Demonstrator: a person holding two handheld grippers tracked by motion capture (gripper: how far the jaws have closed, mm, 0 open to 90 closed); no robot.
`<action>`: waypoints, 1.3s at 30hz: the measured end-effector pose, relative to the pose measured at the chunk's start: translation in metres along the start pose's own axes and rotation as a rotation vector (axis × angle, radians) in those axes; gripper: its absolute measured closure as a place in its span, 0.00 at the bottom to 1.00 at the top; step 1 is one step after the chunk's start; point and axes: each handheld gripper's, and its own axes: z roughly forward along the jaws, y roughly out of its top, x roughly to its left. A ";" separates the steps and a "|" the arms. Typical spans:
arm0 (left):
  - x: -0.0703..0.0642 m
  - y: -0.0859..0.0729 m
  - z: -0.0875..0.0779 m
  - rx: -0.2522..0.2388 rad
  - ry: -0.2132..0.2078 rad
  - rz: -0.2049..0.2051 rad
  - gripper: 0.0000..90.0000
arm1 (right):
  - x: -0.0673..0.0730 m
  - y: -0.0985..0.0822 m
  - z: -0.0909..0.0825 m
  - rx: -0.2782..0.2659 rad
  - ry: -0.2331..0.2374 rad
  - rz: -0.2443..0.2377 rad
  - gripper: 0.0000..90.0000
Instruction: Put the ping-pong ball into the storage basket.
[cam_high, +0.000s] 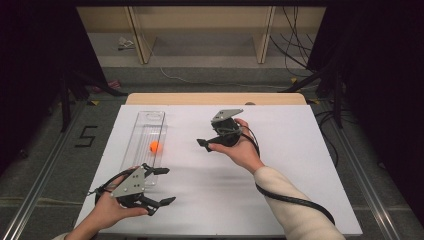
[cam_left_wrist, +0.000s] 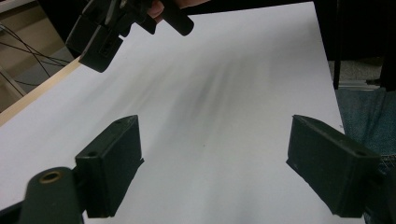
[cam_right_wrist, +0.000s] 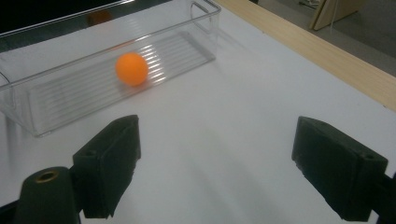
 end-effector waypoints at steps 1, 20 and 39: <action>0.000 0.000 0.000 0.001 -0.001 0.000 0.19 | 0.000 -0.001 -0.001 0.002 -0.002 0.003 0.18; 0.000 0.000 0.000 0.002 0.002 0.000 0.19 | -0.012 -0.022 -0.024 -0.011 -0.036 0.047 0.18; 0.000 0.000 0.000 0.005 0.004 -0.001 0.19 | -0.023 -0.048 -0.059 -0.045 -0.080 0.093 0.18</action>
